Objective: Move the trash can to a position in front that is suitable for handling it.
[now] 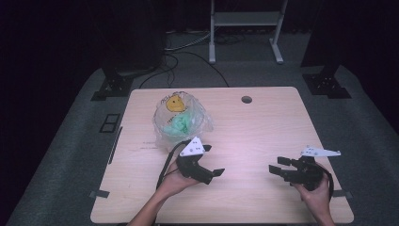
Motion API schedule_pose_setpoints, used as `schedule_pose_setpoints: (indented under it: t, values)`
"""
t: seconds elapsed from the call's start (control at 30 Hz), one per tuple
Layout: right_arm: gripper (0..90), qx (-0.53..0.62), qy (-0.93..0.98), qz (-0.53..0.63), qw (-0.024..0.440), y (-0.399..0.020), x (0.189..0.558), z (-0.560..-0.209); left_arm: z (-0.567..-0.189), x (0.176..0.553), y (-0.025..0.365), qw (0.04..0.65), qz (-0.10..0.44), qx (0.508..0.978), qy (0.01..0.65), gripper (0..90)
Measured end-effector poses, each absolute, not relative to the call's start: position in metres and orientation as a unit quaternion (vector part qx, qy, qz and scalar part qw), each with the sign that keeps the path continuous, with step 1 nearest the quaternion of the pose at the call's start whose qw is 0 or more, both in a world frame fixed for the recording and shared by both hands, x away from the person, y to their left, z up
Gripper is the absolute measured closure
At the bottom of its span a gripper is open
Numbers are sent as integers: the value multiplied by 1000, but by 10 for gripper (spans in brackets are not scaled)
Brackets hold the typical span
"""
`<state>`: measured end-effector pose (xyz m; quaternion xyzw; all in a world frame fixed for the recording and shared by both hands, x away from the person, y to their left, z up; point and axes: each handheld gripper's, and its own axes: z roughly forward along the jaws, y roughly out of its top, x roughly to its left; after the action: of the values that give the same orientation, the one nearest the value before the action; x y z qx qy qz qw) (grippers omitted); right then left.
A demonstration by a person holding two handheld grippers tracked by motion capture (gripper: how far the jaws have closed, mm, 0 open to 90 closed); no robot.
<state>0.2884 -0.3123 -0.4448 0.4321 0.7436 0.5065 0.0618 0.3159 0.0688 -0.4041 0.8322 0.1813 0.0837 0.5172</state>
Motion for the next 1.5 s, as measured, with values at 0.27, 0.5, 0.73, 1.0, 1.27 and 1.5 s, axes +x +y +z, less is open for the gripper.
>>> schedule_pose_setpoints:
  t: [0.27, 0.5, 0.73, 1.0, 1.27, 1.5]
  values:
    - [336, 434, 742, 507, 62, -314, 288, -444, -372, 310, 65, 526, 94, 830, 162, 55]
    - [335, 434, 741, 508, 64, -315, 287, -444, -343, 319, 78, 531, 122, 820, 176, 56]
    - [336, 435, 742, 507, 63, -315, 287, -444, -318, 335, 105, 536, 154, 801, 217, 60]
    - [336, 434, 742, 506, 65, -314, 288, -444, -309, 346, 133, 535, 176, 787, 252, 60]
    - [336, 435, 743, 505, 64, -314, 288, -444, -310, 355, 152, 533, 196, 772, 285, 64]
    - [335, 437, 741, 505, 64, -315, 289, -445, -312, 362, 169, 527, 213, 759, 317, 118]
